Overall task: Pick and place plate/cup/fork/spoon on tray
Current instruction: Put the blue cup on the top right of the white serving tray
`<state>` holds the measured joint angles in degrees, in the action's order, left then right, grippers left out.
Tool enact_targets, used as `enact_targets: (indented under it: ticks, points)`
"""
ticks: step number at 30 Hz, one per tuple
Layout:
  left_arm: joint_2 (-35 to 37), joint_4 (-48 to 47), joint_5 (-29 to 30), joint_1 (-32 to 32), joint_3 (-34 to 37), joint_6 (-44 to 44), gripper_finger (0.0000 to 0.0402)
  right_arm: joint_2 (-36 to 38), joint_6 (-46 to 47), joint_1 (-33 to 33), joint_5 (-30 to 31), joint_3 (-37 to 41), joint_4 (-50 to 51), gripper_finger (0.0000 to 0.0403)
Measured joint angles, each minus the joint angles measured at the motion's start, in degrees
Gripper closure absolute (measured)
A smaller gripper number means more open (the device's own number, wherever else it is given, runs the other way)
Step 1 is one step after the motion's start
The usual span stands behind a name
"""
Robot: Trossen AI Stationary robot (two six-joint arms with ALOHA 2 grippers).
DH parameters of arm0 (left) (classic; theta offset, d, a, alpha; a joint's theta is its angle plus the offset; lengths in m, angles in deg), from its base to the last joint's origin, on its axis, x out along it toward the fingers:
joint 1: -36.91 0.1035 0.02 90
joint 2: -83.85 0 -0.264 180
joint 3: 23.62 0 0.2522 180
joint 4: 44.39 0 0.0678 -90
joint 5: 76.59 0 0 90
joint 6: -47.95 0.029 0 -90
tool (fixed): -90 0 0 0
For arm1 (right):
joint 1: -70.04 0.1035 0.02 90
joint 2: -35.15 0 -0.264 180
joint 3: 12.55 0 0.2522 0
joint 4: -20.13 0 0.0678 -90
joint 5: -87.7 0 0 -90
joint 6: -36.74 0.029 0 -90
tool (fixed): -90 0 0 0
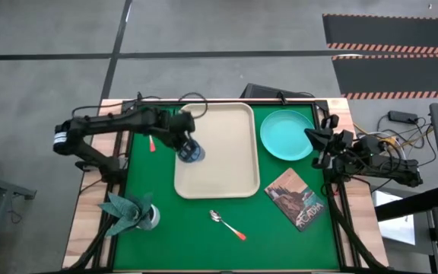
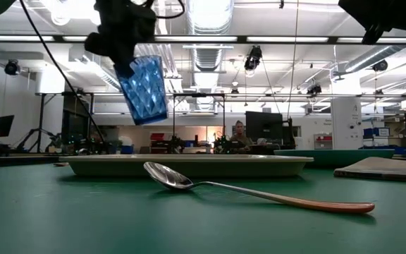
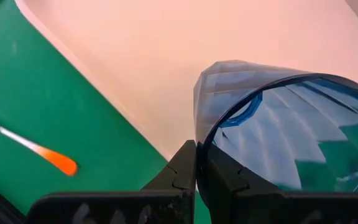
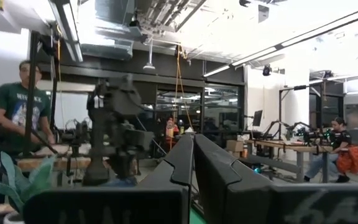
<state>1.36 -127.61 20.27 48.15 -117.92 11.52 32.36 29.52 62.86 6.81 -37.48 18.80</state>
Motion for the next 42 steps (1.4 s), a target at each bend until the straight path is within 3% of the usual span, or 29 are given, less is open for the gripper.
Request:
enact_targets:
  ticks: [19, 26, 34, 42]
  points:
    - [-17.7, 1.2, -0.3, 15.8, -15.6, 26.1, 0.0401, -0.7, 2.5, 0.0, 0.0, -1.9, 3.8, 0.0394]
    - [-19.7, 0.7, -4.7, 22.5, -15.9, 27.8, 0.0401, -0.7, 2.6, 0.0, 0.0, -3.4, 7.6, 0.0394]
    - [-19.7, -0.5, -4.7, 29.7, -16.1, 26.5, 0.0401, -0.8, 2.7, 0.0, 0.0, -3.9, 8.5, 0.0394]
    - [-20.1, 0.3, -4.8, 33.0, -16.8, 25.8, 0.0401, -0.8, 2.8, 0.0, 0.0, -4.3, 8.5, 0.0394]
